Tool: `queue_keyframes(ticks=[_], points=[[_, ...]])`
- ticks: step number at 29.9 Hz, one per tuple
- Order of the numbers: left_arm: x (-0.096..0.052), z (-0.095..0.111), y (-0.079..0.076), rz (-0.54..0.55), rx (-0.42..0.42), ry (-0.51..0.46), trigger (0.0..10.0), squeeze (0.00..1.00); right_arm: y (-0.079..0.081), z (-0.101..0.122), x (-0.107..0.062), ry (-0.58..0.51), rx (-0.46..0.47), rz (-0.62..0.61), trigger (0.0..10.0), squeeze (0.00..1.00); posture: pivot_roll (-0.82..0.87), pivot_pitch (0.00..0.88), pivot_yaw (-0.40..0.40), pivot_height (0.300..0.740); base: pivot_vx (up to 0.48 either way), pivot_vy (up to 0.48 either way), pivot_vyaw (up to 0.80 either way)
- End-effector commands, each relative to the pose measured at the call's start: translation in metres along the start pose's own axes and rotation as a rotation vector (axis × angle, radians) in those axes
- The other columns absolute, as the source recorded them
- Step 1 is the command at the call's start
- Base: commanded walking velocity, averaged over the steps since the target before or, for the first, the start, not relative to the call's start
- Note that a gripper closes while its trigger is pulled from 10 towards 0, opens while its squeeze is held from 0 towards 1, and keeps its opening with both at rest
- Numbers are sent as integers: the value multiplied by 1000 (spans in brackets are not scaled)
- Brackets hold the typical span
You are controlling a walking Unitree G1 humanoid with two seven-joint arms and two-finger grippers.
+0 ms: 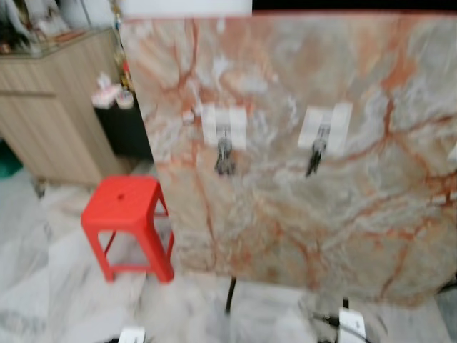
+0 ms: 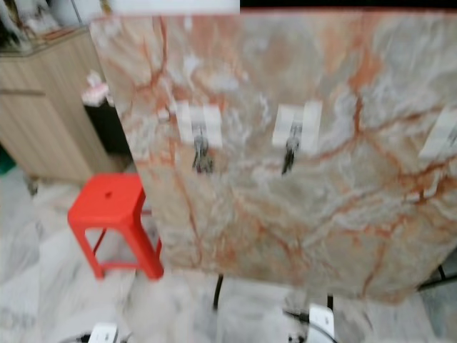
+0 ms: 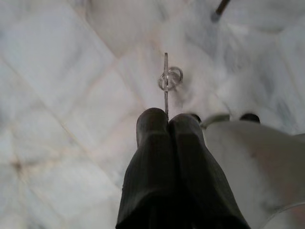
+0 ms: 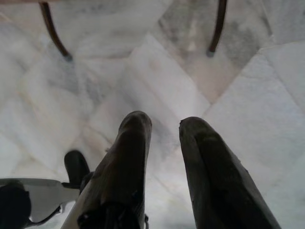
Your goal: Hang keys on a hook
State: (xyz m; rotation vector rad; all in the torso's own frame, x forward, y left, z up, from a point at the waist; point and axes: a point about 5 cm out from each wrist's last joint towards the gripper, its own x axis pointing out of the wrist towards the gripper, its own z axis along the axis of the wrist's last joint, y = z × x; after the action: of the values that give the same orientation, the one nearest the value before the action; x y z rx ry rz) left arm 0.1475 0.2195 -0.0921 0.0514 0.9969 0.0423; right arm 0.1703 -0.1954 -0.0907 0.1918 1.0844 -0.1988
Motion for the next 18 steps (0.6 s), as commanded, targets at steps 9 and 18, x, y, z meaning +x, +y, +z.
queue_keyframes(ticks=[9,18], points=[[-1,-5,-3,-19,32,22,10000,0,1,0,0,-3,-17,7,10000,0,23,0,-11,740,0,-107,0],[0,-2,-3,-25,45,19,10000,0,3,-1,0,-4,-3,4,10000,0,20,0,-1,740,0,-480,0]])
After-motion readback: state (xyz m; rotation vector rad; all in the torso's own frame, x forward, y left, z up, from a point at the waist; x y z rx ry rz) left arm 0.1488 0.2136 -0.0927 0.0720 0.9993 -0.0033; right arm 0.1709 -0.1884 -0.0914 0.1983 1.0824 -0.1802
